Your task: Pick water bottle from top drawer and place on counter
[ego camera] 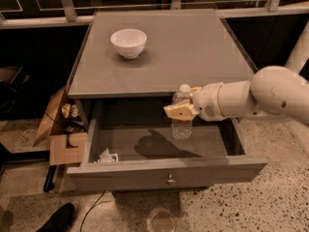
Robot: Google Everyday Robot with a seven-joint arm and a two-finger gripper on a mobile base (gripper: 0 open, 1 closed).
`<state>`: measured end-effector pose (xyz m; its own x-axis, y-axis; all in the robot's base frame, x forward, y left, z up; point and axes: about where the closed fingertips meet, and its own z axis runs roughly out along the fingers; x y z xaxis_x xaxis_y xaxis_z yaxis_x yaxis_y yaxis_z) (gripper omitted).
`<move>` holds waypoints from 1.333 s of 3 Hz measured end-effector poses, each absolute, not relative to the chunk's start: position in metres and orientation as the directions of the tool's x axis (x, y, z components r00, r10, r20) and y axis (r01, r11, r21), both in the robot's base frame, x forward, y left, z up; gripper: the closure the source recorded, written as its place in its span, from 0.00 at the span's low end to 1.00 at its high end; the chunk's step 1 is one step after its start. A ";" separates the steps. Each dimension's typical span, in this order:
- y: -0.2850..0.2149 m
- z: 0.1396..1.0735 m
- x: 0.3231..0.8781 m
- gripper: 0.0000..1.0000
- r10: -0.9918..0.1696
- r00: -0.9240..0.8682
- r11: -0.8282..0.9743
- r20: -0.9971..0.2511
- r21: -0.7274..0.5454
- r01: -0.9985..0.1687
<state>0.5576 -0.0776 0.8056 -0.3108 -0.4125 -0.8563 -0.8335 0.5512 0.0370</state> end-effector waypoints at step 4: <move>-0.073 0.920 0.588 1.00 -0.386 -0.341 0.623 -0.857 0.030 -0.781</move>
Offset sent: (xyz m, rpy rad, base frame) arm 0.0155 -0.0015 0.0734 -0.0367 -0.0164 -0.0322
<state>0.5884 -0.0727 0.9204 -0.3412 -0.3860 -0.8571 -0.7814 0.6233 0.0303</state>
